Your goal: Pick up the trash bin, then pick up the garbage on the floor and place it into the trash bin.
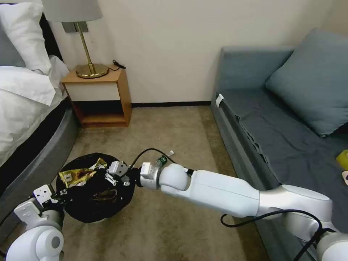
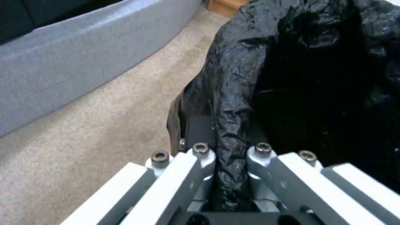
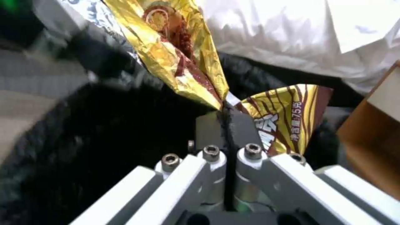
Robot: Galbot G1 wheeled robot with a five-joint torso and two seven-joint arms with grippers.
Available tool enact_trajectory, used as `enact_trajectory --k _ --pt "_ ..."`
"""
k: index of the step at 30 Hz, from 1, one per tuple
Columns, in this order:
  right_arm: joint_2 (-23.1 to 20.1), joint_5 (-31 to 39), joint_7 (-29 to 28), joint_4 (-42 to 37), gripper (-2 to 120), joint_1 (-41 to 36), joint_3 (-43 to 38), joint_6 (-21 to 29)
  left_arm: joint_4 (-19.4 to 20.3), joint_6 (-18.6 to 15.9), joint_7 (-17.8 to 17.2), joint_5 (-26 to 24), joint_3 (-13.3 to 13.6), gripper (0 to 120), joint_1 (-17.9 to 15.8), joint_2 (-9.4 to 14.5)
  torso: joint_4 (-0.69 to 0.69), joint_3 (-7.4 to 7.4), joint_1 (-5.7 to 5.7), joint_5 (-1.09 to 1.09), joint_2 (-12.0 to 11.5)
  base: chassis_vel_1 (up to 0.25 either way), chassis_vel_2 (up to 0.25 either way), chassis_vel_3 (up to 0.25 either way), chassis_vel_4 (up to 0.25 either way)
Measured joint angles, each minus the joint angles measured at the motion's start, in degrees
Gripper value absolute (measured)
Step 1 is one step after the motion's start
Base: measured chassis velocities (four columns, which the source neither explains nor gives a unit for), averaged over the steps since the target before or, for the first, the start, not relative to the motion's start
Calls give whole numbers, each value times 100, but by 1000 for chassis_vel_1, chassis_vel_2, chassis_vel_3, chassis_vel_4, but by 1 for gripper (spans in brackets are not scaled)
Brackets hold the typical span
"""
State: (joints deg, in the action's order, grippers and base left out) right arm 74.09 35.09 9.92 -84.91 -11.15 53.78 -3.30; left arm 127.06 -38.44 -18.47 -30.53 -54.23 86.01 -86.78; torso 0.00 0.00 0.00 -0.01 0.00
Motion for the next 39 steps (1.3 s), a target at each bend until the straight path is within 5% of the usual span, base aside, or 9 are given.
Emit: enact_trajectory --k 6,28,32,39 --pt "185 -93 -113 456 0 15 200 -46 87 0 11 -20 -25 3 52 1 0 0 0 0 0 0 0 0 0" --pt "185 -138 -226 542 83 24 241 -76 0 26 43 -17 -20 3 43 16 0 0 0 0 0 0 0 0 0" --pt "167 -130 -258 477 95 28 231 -70 8 28 46 -16 -24 3 59 14 0 0 0 0 0 0 0 0 0" --pt "49 -100 -385 261 97 15 -2 9 29 29 48 -18 -33 3 69 20 0 0 0 1 0 0 0 0 0"
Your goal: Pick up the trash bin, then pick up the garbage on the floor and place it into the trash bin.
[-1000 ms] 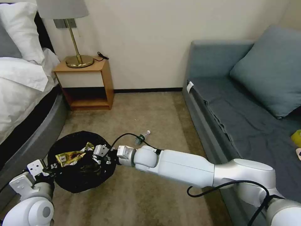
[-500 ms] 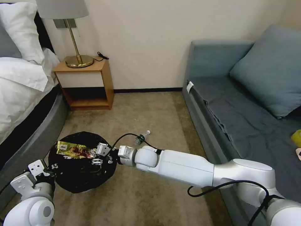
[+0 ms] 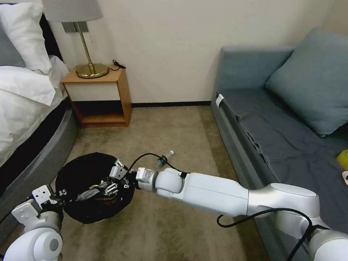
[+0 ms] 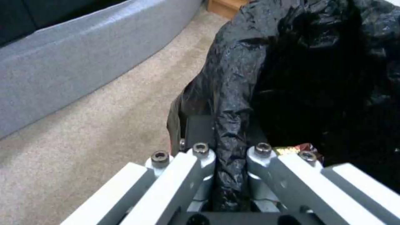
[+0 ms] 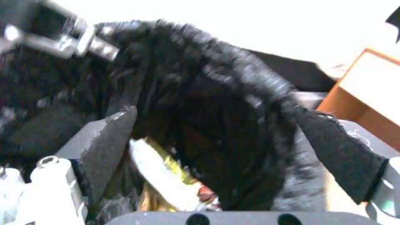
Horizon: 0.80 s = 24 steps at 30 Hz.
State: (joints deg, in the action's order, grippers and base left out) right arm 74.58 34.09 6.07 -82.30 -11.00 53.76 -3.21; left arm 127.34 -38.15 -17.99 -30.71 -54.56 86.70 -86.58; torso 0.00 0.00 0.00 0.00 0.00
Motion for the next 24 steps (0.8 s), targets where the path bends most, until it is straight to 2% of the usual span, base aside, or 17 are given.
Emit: enact_trajectory --k 9,13,17,20,21,24 --pt "-506 271 -316 -809 100 -116 -911 212 -31 5 4 -77 -77 3 -9 86 0 0 0 0 0 0 0 0 0" --pt "-928 442 -512 -1198 100 -258 -1517 344 -31 13 3 -108 -124 3 11 111 0 0 0 1 0 0 0 0 0" --pt "-1174 540 -694 -1435 100 -386 -1855 492 -4 13 2 -131 -148 3 18 119 -1 0 0 1 0 0 0 0 0" --pt "-1513 583 -938 -1784 100 -734 -2533 684 35 14 1 -160 -182 3 33 126 -1 0 0 1 0 0 0 0 0" --pt "-1513 583 -938 -1784 100 -734 -2533 684 35 14 1 -160 -182 3 33 126 -1 0 0 1 0 0 0 0 0" --pt "-1754 506 -1238 -2148 100 -1232 -3277 949 35 32 4 -148 -222 3 55 113 0 0 0 1 0 0 0 0 0"
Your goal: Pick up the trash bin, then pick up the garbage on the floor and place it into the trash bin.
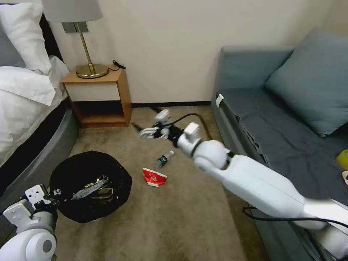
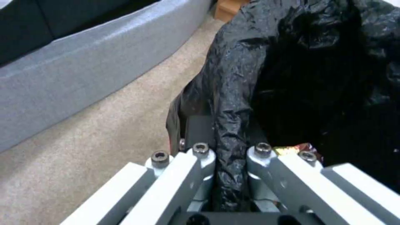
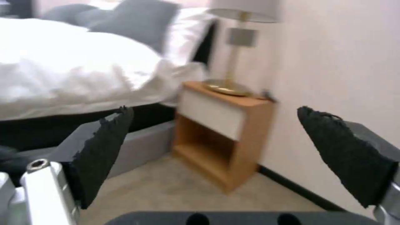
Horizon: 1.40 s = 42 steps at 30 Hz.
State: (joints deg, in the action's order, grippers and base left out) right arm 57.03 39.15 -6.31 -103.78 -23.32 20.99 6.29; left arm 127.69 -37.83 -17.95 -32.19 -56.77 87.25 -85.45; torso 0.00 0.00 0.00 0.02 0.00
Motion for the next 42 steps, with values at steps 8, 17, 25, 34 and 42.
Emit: enact_trajectory --k 8,17,25,34,42 --pt "-449 -486 -726 -831 100 -1109 -1654 435 13 16 25 -6 -27 3 40 34 0 0 0 0 0 0 0 0 0" --pt "-477 -635 -1292 -1814 100 -2542 -3154 644 27 28 62 -16 1 3 78 75 -1 0 0 0 0 0 0 0 0" --pt "-26 -1147 -1409 -2501 100 -3908 -3990 538 107 47 108 -11 15 3 106 58 1 0 0 -3 0 0 0 0 0" --pt "792 -2058 -1083 -2756 100 -5058 -4206 -23 164 52 148 -6 41 3 136 56 0 0 0 -3 0 0 0 0 0" --pt "1090 -2526 -948 -2768 100 -5459 -4103 -344 163 52 155 23 87 3 117 16 0 0 0 -2 0 0 0 0 0"
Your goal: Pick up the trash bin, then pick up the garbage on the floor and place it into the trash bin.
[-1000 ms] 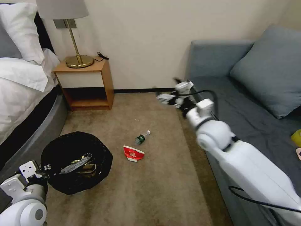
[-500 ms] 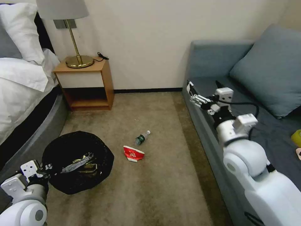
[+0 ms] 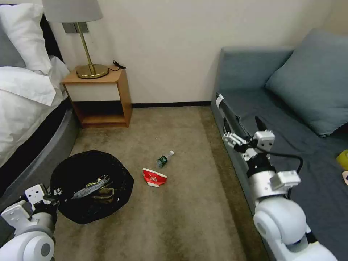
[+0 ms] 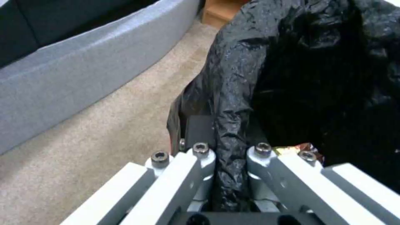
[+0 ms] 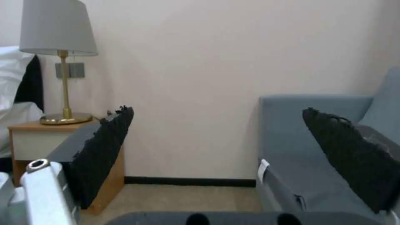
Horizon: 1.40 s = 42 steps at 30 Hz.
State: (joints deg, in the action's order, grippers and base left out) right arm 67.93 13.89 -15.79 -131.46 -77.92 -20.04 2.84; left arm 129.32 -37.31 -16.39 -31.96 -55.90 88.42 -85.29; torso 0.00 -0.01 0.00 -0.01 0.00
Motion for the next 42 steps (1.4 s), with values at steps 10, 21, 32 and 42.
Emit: enact_trajectory --k 10,21,32,42 --pt "93 -115 29 9 100 -70 76 -42 22 0 18 26 11 3 12 -25 0 0 0 0 0 0 0 0 0" --pt "105 -68 116 85 100 -24 179 -39 37 0 19 24 -26 3 9 -21 0 1 0 1 0 0 0 0 0" --pt "89 -21 160 167 100 28 202 -39 -39 -3 16 21 -26 3 -62 -13 1 1 0 0 0 0 0 0 0" --pt "57 41 180 274 100 149 257 -32 -68 -20 -2 2 -61 3 -109 -8 0 1 0 1 0 0 0 0 0"
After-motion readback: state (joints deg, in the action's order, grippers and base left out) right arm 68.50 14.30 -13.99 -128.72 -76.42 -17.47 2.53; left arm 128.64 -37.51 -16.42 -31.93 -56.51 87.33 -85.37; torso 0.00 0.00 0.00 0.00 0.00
